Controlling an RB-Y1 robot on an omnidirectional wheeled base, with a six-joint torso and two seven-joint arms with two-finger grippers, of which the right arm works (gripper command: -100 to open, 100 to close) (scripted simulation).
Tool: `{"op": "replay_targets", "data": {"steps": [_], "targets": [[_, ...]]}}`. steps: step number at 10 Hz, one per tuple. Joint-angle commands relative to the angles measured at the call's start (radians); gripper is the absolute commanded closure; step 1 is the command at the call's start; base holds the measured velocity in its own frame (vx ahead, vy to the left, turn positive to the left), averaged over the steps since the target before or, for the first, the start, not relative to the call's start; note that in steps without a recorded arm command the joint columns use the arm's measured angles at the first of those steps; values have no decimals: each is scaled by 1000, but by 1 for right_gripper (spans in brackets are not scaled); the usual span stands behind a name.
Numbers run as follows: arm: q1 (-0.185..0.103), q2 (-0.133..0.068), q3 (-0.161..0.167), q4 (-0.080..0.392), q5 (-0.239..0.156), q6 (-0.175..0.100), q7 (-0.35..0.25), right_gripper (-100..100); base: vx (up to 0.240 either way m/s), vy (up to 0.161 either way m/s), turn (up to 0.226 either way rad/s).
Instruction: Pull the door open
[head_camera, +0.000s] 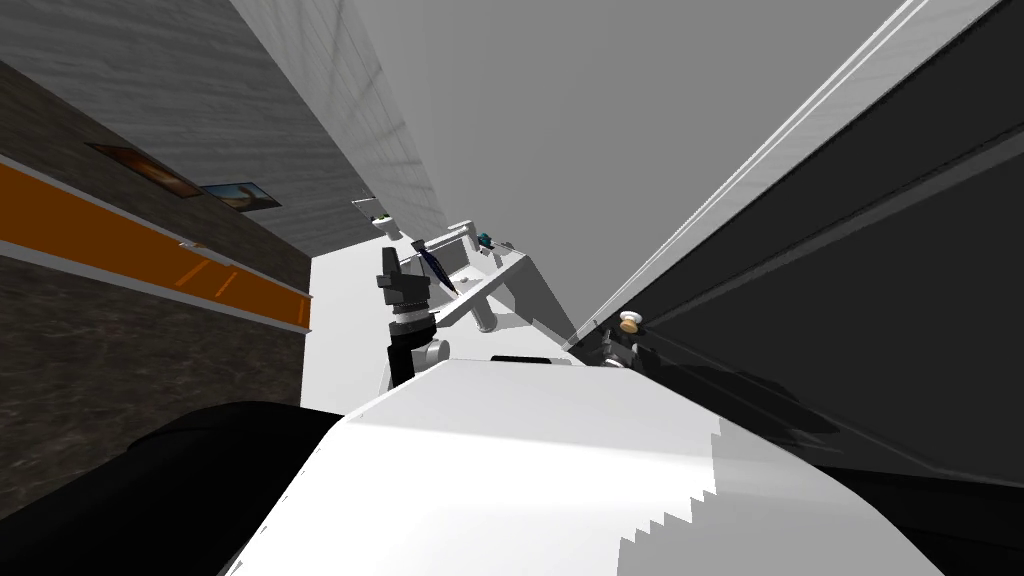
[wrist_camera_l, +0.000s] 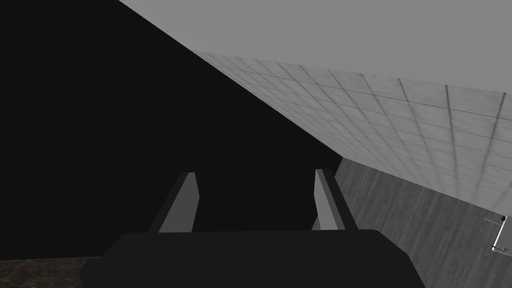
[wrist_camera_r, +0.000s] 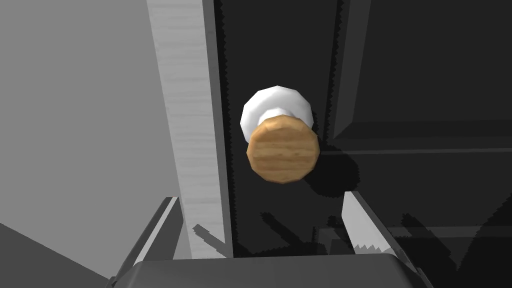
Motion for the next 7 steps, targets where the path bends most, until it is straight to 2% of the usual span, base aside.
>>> {"op": "replay_targets", "data": {"steps": [1,6,7], "targets": [[12,-16,-10,7,4,-2,-29,-100,110,-7,45],[31,-59,-38,41,14,-10,-104,-100,92,-22,43],[37,-72,-46,51,18,-13,-126,-100,112,-77,54]]}}
